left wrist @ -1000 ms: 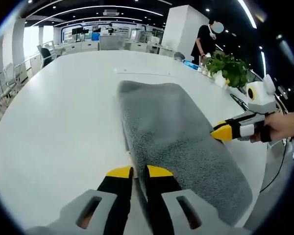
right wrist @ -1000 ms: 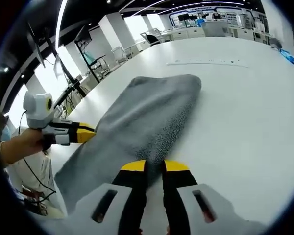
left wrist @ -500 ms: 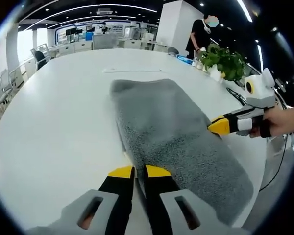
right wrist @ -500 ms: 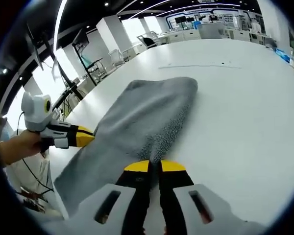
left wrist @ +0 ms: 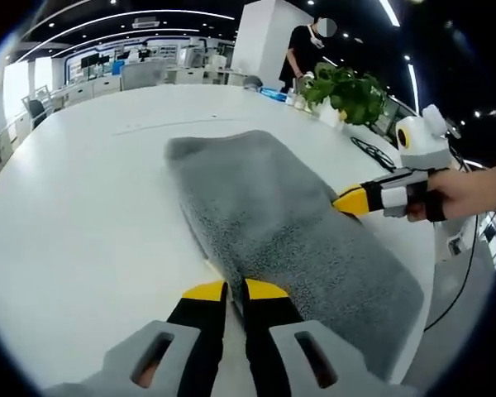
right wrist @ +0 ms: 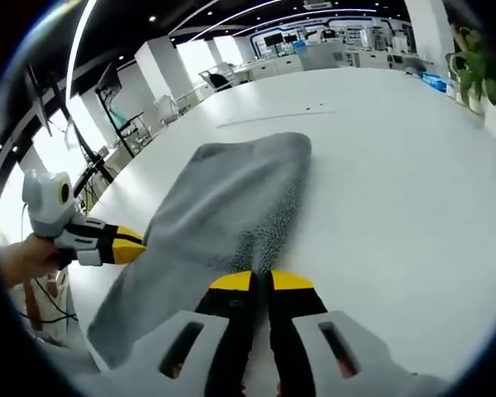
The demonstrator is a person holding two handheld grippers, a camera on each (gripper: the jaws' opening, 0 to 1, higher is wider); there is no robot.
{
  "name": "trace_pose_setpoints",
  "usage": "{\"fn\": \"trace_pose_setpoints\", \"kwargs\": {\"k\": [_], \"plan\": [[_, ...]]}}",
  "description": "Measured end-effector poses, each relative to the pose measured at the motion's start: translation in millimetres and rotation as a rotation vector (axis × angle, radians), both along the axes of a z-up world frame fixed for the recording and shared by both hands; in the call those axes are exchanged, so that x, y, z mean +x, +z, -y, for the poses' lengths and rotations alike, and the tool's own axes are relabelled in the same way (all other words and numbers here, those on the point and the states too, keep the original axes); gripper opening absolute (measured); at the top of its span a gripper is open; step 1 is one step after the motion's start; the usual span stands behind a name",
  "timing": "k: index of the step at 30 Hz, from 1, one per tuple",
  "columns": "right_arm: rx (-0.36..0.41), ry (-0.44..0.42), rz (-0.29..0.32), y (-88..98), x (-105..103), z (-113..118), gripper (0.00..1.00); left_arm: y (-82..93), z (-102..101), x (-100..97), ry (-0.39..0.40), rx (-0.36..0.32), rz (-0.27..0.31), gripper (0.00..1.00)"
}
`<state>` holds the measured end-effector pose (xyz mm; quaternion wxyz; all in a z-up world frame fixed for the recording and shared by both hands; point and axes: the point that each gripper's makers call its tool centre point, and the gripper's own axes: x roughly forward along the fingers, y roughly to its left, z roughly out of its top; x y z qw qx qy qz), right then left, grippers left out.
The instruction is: Fold the towel on the table until its edges align and the towel forms a compact rectangular stack.
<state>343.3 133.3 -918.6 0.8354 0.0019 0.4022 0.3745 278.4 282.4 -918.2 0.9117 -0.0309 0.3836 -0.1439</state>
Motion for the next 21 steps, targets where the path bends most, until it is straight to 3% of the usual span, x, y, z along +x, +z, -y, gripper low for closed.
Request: {"fn": "trace_pose_setpoints", "kwargs": {"k": [8,17,21], "plan": [[-0.002,-0.015,0.011,-0.1,1,10,0.04,-0.1,12,2.4,-0.01,0.022,0.016,0.08],[-0.068,0.068,0.066,3.8,1,8,0.06,6.6,9,1.2,-0.023,0.016,0.018,0.09],[-0.087,0.102,0.105,11.1,2,8,0.09,20.8,8,4.0,-0.008,-0.016,0.082,0.17]]}}
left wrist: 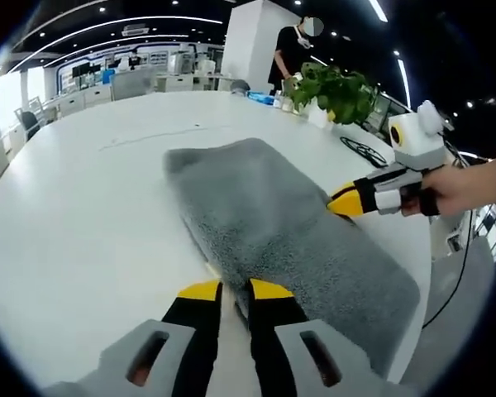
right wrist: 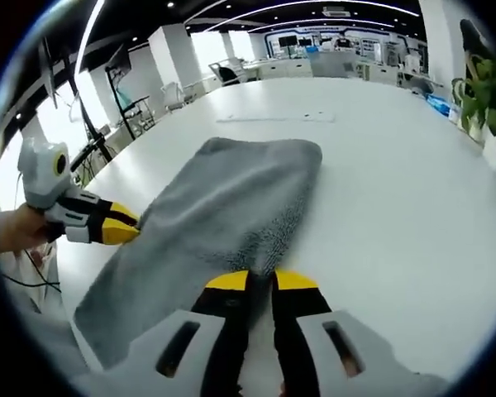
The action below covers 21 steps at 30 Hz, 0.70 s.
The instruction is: Fold the towel on the table until its edges align and the towel forms a compact rectangular stack.
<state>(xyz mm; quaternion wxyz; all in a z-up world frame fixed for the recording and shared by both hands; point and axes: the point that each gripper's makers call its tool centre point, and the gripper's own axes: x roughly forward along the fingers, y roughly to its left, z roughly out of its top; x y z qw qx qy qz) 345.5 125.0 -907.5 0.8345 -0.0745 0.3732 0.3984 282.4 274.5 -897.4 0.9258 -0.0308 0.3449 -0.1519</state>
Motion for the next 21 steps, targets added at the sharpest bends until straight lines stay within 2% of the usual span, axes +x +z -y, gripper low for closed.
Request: {"fn": "trace_pose_setpoints", "kwargs": {"k": [2,6,10,16,17,19,21], "plan": [[0.002,-0.002,0.035,6.5,2,1,0.09,6.7,-1,0.0,0.003,-0.005,0.014,0.18],[0.015,0.026,0.068,19.4,-1,-2,0.11,19.0,0,0.4,-0.016,0.014,0.042,0.21],[0.013,0.064,0.089,26.9,-8,-5,0.17,30.1,12,-5.0,-0.075,-0.012,0.061,0.23],[0.005,0.155,0.104,29.2,-29,-8,0.29,37.5,32,-22.0,-0.183,0.034,0.09,0.36],[0.004,0.163,0.105,29.5,-32,-8,0.3,40.4,38,-24.9,-0.209,0.03,0.112,0.4],[0.02,0.181,0.096,31.1,-40,-9,0.31,39.8,42,-30.4,-0.225,0.04,0.109,0.47],[0.031,0.194,0.082,31.0,-47,-10,0.33,35.6,48,-40.1,-0.265,0.066,0.094,0.5]]}}
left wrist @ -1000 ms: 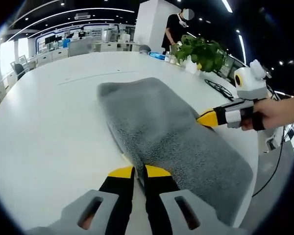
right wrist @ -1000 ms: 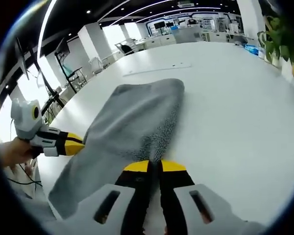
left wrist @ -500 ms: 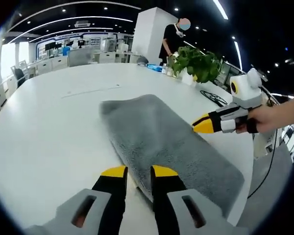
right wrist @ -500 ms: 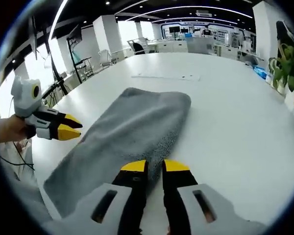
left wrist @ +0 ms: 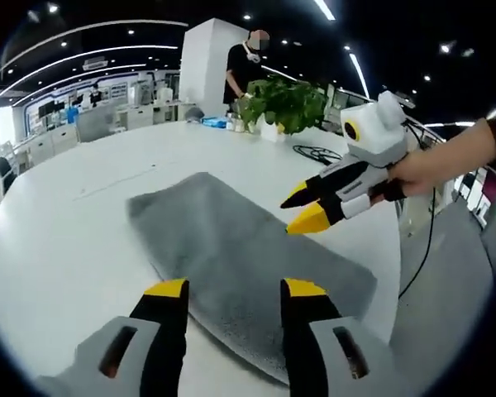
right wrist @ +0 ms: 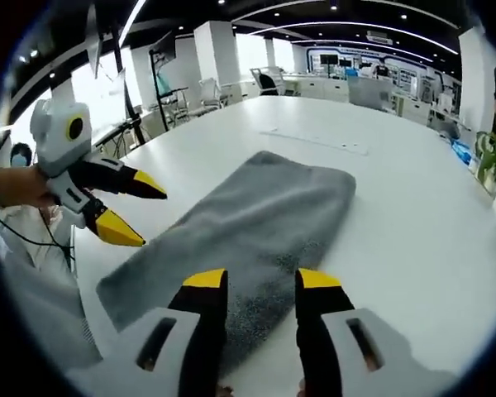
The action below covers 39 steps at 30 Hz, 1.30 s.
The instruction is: Fold the towel on the table until its edges align and the towel forms a compact rectangular stack.
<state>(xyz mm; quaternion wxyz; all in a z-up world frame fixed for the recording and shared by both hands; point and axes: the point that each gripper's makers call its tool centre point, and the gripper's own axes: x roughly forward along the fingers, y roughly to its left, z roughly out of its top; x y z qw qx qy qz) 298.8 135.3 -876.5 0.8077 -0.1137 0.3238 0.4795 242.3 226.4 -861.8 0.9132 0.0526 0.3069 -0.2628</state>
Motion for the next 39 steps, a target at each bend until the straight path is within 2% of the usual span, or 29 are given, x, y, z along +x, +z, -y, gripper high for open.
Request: {"fn": "trace_pose_setpoints", "kwargs": {"k": [4,7,12,14,18,23,27,31,32,34,39], "plan": [[-0.003,0.05,-0.002,0.1,-15,-2,0.35,-5.3,9,-17.1,-0.057,0.031,-0.023,0.52],[-0.032,0.129,0.015,-1.9,-31,-3,0.36,-10.8,16,-30.5,-0.116,0.062,-0.037,0.52],[-0.05,0.191,0.026,-4.7,-51,-6,0.37,-18.0,26,-46.3,-0.15,0.077,-0.052,0.51],[-0.051,0.214,0.028,-5.1,-58,-7,0.37,-19.4,30,-51.2,-0.162,0.073,-0.058,0.51],[-0.021,0.248,-0.002,-4.6,-73,-9,0.37,-18.8,42,-59.9,-0.166,0.012,-0.067,0.5],[-0.056,0.332,0.015,-9.0,-95,-3,0.37,-28.8,55,-73.7,-0.229,0.043,-0.087,0.48],[-0.084,0.368,0.015,-17.3,-108,5,0.37,-37.6,58,-79.9,-0.258,0.084,-0.102,0.47],[-0.094,0.365,0.011,-22.4,-116,12,0.37,-42.8,59,-84.1,-0.293,0.137,-0.101,0.46],[-0.111,0.385,0.028,-23.7,-119,13,0.37,-44.2,59,-84.9,-0.298,0.151,-0.098,0.46],[-0.133,0.422,0.047,-25.8,-125,14,0.37,-45.3,58,-85.2,-0.293,0.159,-0.099,0.45],[-0.145,0.436,0.065,-30.5,-127,14,0.39,-47.6,57,-86.0,-0.283,0.16,-0.105,0.45]]}}
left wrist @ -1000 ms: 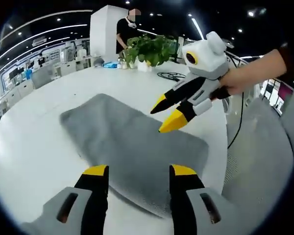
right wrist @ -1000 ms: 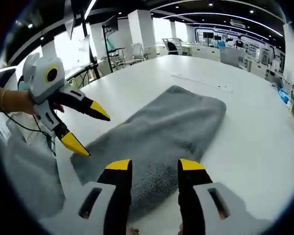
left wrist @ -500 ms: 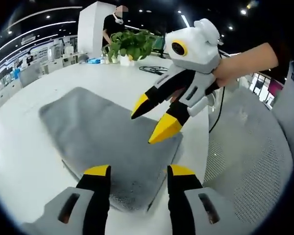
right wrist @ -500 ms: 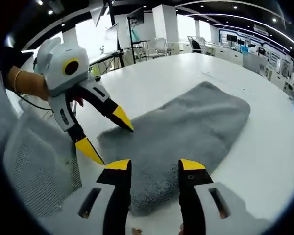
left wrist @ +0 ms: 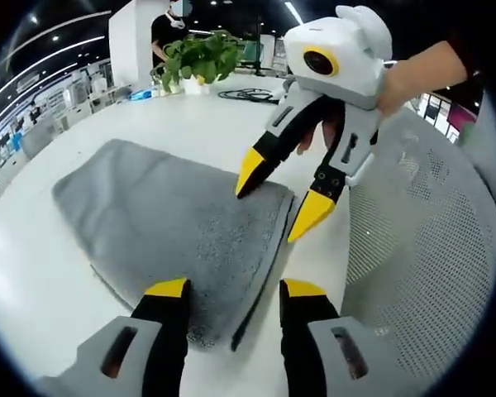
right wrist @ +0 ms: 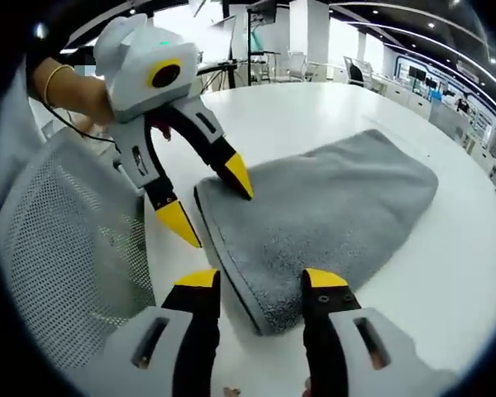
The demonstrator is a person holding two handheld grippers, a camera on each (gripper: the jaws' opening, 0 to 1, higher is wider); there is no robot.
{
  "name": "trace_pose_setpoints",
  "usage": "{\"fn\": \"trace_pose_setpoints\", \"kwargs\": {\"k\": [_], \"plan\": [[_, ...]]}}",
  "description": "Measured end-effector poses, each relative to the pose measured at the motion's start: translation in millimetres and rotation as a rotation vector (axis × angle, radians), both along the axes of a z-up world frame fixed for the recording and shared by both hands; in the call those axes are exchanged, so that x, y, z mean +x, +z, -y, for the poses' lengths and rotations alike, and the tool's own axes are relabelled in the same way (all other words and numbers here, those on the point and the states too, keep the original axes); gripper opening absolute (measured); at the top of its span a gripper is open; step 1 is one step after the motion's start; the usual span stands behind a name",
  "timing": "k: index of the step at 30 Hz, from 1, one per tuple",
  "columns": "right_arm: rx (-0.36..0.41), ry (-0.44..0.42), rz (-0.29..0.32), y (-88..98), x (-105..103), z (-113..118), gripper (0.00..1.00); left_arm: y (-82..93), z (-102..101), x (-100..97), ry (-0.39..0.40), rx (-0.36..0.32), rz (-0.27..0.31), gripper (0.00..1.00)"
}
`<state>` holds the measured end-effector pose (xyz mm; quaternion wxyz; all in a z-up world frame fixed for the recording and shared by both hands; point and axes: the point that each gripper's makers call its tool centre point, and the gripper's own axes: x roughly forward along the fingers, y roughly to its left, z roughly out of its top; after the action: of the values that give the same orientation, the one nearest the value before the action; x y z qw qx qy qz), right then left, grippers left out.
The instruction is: Fold the towel on the table until its edges align and the towel forms a compact rectangular stack.
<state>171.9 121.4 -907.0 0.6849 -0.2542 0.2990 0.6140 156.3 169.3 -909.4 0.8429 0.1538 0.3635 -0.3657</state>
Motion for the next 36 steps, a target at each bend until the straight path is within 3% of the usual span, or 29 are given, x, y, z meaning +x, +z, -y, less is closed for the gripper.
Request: {"fn": "trace_pose_setpoints", "kwargs": {"k": [7,12,16,17,30,33,36], "plan": [[-0.03,0.039,0.027,-13.7,-1,1,0.42,-4.6,-1,1.0,-0.037,0.059,0.013,0.41],[-0.035,0.04,0.028,-17.9,-3,1,0.44,-6.7,-3,4.9,-0.011,0.068,0.004,0.36],[-0.047,0.069,0.068,-21.3,-3,1,0.44,-11.7,-4,4.8,-0.063,0.155,0.046,0.35],[-0.047,0.068,0.067,-21.1,-3,1,0.44,-9.8,-1,4.5,-0.053,0.136,0.043,0.35],[-0.008,0.031,0.116,-18.3,8,1,0.28,-9.1,-8,11.9,-0.002,0.14,0.054,0.26],[0.0,0.004,0.133,-17.8,13,2,0.22,-8.4,-12,17.0,-0.002,0.18,0.075,0.17],[0.0,-0.027,0.102,-16.9,16,2,0.19,-6.8,-12,19.4,-0.007,0.185,0.056,0.14]]}}
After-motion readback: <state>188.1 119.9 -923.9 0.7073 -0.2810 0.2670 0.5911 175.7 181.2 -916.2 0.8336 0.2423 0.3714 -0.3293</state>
